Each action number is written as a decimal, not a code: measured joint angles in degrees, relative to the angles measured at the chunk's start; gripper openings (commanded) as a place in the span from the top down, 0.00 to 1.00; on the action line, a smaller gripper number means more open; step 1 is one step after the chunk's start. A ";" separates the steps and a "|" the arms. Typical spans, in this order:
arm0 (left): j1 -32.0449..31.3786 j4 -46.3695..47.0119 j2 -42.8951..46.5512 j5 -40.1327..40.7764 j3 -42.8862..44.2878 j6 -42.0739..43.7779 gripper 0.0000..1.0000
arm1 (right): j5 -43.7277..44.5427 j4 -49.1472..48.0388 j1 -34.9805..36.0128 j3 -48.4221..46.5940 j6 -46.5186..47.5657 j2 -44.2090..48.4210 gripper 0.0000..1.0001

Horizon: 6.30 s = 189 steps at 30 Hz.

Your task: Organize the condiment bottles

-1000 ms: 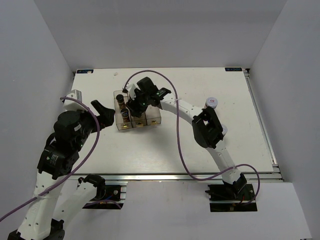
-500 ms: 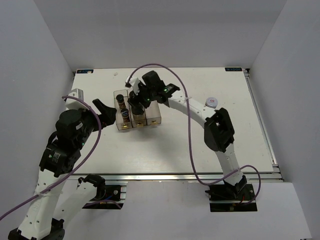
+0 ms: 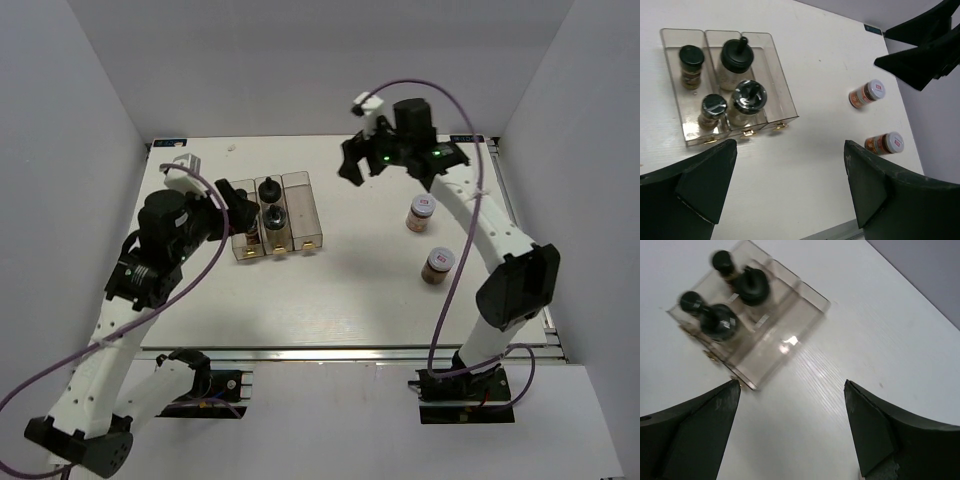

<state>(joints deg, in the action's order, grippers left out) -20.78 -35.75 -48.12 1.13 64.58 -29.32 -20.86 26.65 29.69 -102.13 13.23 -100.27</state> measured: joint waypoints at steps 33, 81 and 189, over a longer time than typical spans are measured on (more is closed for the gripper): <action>0.00 10.88 -8.37 -13.73 -3.91 -2.25 0.05 | 14.80 0.44 -23.50 19.30 2.14 -6.12 0.13; 0.00 6.82 -2.58 -10.45 -5.35 -2.60 0.05 | 6.69 9.46 -5.81 8.52 6.64 -5.20 1.00; -1.20 7.85 -4.70 -13.99 -7.10 1.40 0.04 | 18.08 22.01 -21.05 37.29 20.13 14.29 0.12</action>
<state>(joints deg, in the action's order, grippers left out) -21.98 -27.90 -52.82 -12.86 57.47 -27.92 -2.79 48.66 8.64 -64.84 33.36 -85.97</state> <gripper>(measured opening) 0.962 0.885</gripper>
